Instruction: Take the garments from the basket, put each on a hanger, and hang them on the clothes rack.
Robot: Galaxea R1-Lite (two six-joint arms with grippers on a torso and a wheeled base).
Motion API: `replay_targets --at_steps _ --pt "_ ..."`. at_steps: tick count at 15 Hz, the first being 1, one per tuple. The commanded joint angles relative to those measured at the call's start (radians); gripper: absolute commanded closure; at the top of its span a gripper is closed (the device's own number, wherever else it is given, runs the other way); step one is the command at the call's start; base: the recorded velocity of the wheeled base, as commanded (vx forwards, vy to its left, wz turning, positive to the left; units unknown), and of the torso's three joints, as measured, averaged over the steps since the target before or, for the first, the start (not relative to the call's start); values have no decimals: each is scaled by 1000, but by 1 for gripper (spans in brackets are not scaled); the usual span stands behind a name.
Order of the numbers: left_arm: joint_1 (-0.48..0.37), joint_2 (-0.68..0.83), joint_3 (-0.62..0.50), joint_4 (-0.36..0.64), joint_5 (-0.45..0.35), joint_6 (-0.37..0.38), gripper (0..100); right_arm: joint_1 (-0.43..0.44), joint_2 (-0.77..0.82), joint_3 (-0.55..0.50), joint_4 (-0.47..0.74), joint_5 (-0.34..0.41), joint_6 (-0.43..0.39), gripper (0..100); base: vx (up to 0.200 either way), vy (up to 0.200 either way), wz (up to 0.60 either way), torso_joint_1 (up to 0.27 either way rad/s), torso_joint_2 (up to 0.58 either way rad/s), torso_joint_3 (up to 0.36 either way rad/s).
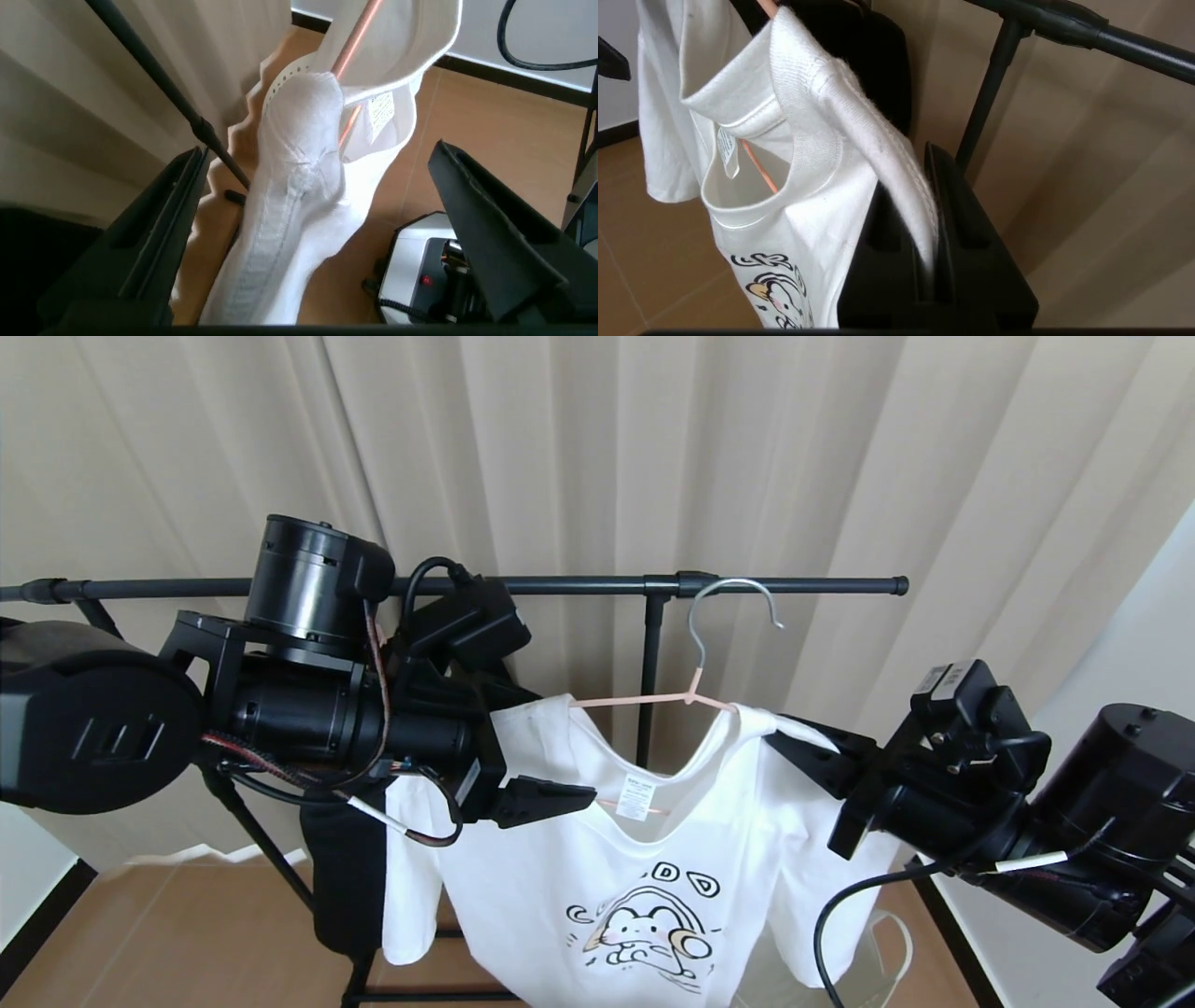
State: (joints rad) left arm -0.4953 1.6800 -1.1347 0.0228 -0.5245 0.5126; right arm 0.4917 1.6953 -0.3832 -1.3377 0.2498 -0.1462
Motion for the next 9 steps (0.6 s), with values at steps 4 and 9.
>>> replay_targets --at_steps 4,9 --pt "0 -6 32 -1 4 -3 100 8 -17 1 0 2 0 100 0 0 0 0 0 0" --pt "3 -37 49 -1 6 -6 100 10 -19 -5 -2 -1 -3 100 0 0 0 0 0 0"
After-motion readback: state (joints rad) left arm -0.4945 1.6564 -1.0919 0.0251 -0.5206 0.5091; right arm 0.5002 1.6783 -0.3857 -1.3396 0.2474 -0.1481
